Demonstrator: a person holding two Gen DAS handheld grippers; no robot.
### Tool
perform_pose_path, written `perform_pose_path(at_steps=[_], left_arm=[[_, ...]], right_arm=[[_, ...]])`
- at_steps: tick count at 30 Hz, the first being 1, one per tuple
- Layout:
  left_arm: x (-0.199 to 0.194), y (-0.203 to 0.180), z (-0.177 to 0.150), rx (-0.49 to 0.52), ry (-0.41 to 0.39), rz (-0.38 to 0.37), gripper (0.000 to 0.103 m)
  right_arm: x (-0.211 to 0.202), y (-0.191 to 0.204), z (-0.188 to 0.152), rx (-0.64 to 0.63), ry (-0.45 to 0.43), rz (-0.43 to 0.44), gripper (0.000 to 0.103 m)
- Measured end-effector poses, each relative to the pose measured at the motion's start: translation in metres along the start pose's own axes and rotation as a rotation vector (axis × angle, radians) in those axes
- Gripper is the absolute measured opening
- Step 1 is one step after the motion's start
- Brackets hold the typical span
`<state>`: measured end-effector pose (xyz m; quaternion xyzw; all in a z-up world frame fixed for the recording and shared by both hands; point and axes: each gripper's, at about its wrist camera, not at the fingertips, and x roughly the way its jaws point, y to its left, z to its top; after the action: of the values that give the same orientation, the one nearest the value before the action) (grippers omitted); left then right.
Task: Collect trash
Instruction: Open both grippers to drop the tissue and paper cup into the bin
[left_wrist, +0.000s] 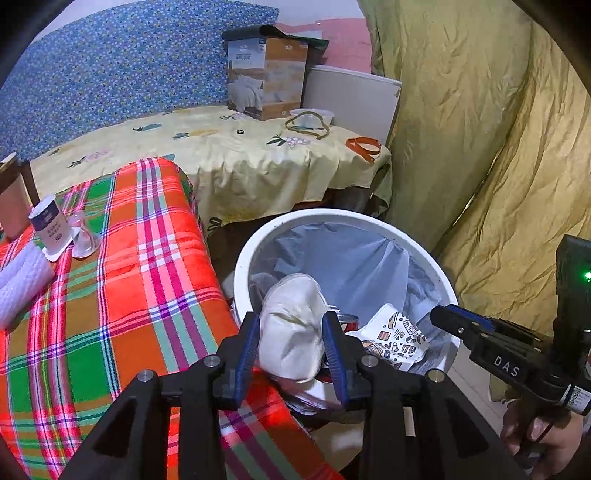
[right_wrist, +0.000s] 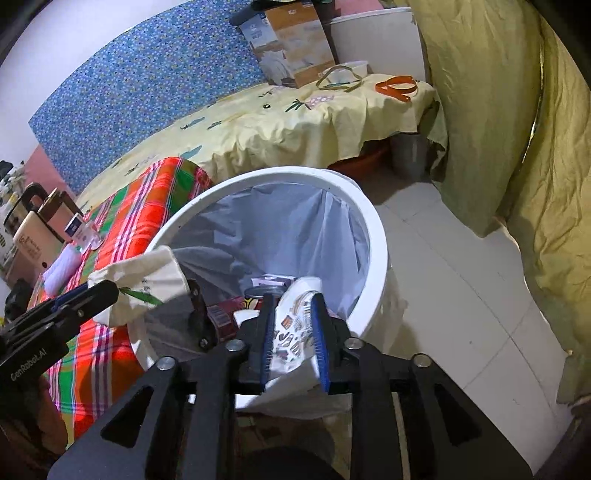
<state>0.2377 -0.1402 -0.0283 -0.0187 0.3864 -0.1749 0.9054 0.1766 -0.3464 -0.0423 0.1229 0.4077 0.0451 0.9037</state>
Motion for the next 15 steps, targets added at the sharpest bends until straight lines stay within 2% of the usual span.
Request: perform_pose_path(at_steps=[8,15], left_arm=[[-0.022,0.008,0.0,-0.025,-0.043,-0.002,0.038],[-0.033,0.021,-0.013,-0.047,-0.036,0.034,0.038]], right_arm=[[-0.009,0.008,0.001,-0.008,-0.016,0.018,0.03],[-0.009,0.023,-0.001,-0.048,-0.004,0.051,0.03]])
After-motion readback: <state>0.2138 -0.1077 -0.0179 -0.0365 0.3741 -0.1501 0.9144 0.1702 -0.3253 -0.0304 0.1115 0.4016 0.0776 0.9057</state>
